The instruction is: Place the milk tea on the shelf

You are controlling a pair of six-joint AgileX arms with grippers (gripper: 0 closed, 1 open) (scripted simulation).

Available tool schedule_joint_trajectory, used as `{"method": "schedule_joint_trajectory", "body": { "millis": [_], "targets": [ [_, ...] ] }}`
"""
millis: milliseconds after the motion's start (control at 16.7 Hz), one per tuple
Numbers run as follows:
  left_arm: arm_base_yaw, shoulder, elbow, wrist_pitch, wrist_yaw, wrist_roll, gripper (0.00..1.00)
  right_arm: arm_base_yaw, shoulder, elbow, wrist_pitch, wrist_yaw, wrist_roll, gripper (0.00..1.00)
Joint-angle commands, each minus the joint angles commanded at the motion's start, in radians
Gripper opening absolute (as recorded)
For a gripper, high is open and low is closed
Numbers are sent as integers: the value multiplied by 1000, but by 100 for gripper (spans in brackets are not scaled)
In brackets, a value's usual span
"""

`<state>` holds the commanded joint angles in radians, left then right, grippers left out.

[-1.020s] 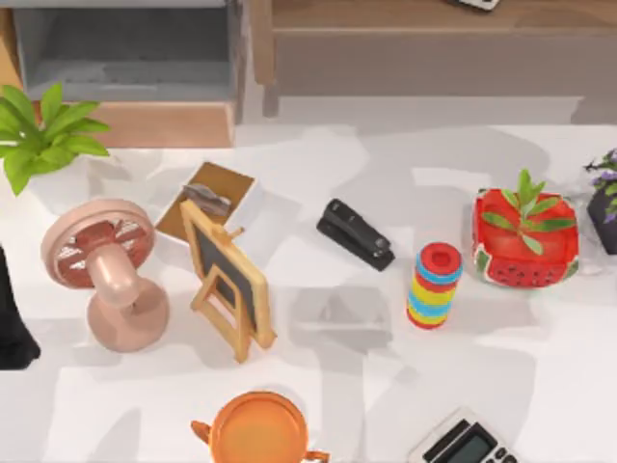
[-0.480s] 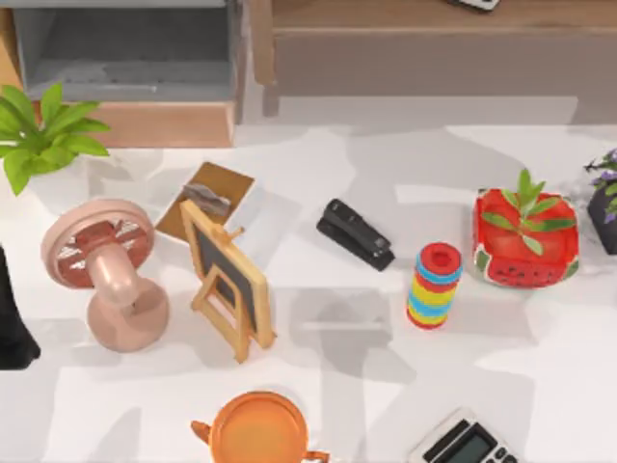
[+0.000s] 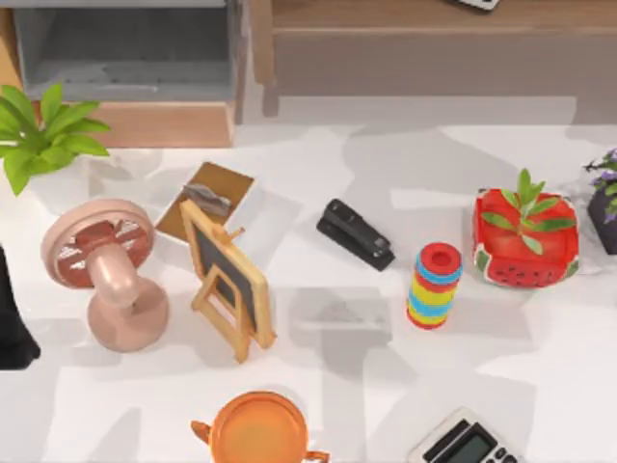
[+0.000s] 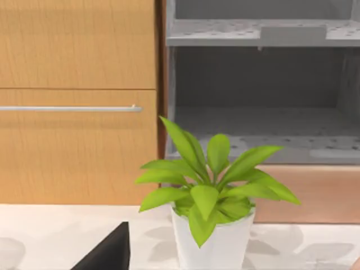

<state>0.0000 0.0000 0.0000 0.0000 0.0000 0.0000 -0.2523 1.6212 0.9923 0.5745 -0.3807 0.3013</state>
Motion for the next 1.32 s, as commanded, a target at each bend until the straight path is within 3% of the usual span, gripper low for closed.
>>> {"method": "schedule_joint_trajectory", "body": {
  "millis": [660,1320],
  "targets": [
    [0,0,0,0,0,0,100,3,51,60,19,5,11,0],
    [0,0,0,0,0,0,100,2,186,191,31,56,-77,0]
  ]
}}
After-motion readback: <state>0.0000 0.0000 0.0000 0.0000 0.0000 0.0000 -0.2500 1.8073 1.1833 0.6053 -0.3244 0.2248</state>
